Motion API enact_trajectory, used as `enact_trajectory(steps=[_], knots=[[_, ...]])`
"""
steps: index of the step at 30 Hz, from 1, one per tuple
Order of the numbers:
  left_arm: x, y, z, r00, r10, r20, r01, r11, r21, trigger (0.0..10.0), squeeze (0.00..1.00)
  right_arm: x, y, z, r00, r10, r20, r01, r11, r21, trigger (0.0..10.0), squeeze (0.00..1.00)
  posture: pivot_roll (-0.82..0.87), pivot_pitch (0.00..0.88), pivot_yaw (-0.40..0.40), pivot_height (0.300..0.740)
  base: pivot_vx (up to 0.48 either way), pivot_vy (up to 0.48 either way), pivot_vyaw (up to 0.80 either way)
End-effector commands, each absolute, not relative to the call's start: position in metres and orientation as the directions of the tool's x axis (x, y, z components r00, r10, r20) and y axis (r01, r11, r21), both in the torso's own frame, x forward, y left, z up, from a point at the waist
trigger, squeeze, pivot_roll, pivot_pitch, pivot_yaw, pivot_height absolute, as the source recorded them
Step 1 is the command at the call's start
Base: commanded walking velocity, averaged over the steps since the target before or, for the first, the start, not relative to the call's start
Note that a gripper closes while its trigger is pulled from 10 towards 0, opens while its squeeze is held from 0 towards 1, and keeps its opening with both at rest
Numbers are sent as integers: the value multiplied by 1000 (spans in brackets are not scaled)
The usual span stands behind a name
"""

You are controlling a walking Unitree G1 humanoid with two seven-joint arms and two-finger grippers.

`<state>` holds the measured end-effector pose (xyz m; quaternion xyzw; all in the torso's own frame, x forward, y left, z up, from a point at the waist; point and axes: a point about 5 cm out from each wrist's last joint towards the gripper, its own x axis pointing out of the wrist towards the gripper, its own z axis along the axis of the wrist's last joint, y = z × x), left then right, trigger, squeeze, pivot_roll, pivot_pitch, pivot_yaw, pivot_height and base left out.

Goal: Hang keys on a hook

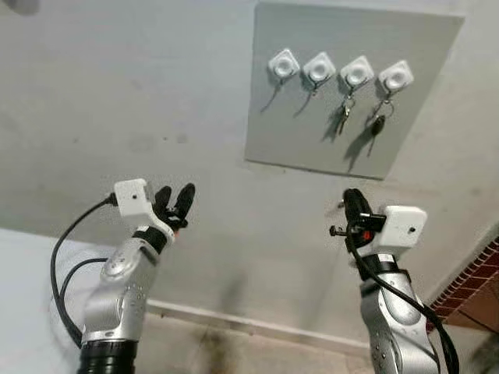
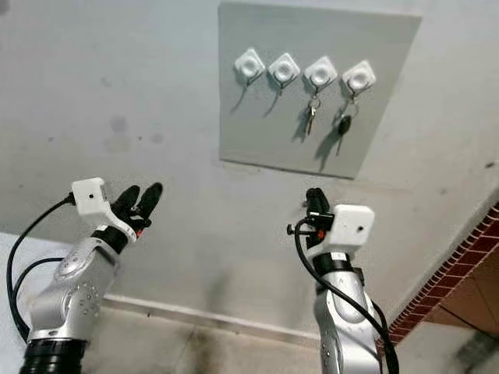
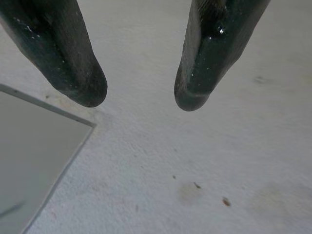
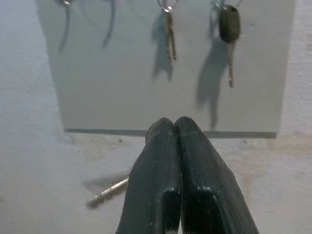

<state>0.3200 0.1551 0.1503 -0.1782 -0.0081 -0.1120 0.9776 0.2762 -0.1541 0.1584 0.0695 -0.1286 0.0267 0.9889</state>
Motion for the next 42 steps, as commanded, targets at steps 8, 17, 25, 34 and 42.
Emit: enact_trajectory(steps=[8,17,25,34,42], knots=[[321,149,152,971,-235,50,239,915,-326,10000,0,275,-157,163,962,24,270,-61,990,128,10000,0,-18,0,17,740,0,0,0],[320,147,152,967,-249,46,251,915,-316,10000,0,274,-155,162,962,29,270,-67,989,132,10000,0,-18,0,17,740,0,0,0],[320,146,151,965,-258,41,258,914,-313,10000,0,273,-155,162,962,34,270,-72,989,133,10000,0,-17,0,16,740,139,0,0],[319,145,151,965,-259,40,258,913,-317,10000,0,273,-154,162,962,41,268,-79,988,131,10000,0,-16,0,14,740,273,0,0],[319,143,150,968,-250,38,249,918,-308,10000,0,274,-154,162,963,45,266,-82,988,131,10000,0,-14,0,9,740,33,0,0]])
